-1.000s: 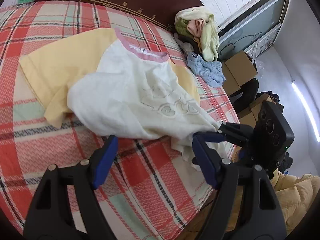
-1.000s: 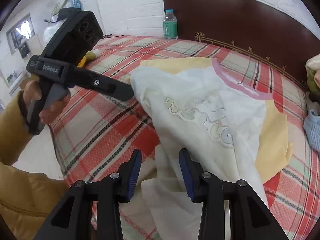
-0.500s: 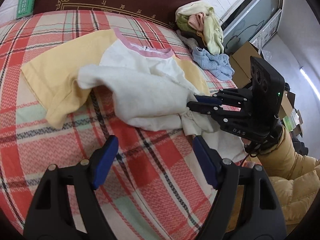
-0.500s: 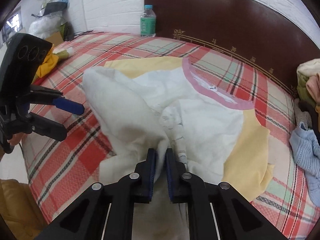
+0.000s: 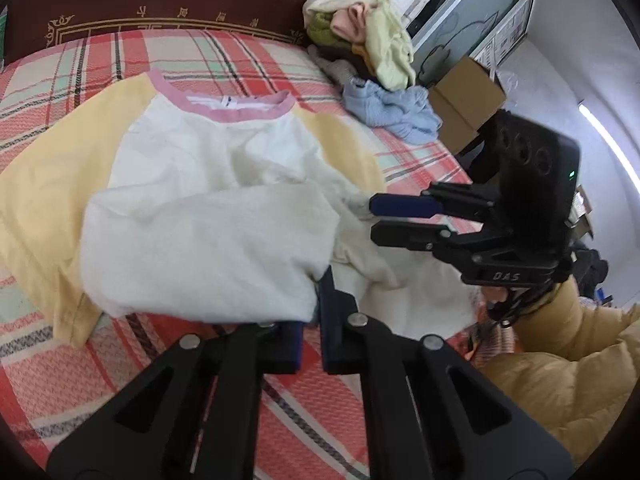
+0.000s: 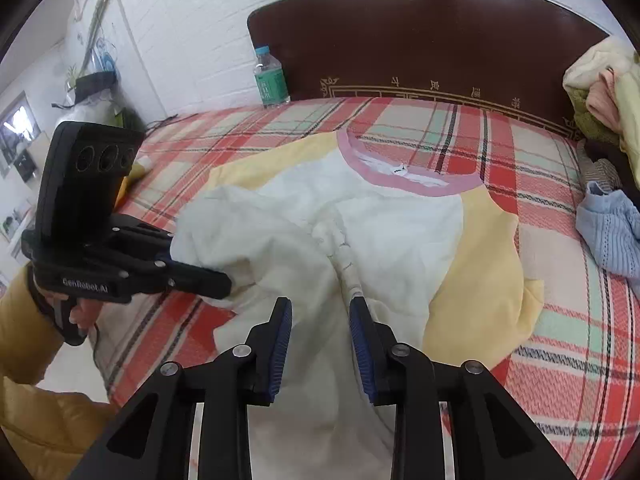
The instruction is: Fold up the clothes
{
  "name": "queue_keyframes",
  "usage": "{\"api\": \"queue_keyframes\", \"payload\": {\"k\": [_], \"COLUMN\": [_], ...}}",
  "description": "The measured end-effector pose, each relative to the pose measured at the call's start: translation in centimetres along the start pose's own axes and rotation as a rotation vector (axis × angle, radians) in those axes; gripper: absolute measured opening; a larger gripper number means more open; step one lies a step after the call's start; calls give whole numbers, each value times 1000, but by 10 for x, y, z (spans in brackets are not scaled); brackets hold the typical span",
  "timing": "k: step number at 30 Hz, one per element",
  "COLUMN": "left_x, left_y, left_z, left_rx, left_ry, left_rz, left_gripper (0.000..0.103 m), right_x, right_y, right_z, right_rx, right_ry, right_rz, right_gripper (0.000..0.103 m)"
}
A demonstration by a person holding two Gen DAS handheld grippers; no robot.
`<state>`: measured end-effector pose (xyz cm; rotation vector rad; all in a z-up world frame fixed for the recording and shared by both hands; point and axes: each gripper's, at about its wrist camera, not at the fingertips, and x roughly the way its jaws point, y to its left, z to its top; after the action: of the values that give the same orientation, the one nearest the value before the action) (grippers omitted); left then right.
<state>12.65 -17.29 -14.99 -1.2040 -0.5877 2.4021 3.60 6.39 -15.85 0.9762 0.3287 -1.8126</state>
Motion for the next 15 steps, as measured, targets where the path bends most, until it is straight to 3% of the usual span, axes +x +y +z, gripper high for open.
{"api": "queue_keyframes", "payload": {"k": [4, 8, 13, 15], "left_x": [-52, -88, -74, -59], "left_y": [-13, -8, 14, 24], "left_z": [0, -5, -30, -46], "left_rx": [-58, -183, -246, -276], "left_ry": [-21, -22, 36, 78], "left_rz": [-100, -190, -92, -44], "left_gripper": [7, 7, 8, 16], "right_x": [-32, -54, -49, -40], "right_y": [9, 20, 48, 62], "right_z": [-10, -20, -34, -40], "right_rx": [-1, -21, -107, -142], "right_ry": [-46, -79, -46, -17], "right_rz": [44, 73, 112, 126], "right_gripper": [40, 47, 58, 58]}}
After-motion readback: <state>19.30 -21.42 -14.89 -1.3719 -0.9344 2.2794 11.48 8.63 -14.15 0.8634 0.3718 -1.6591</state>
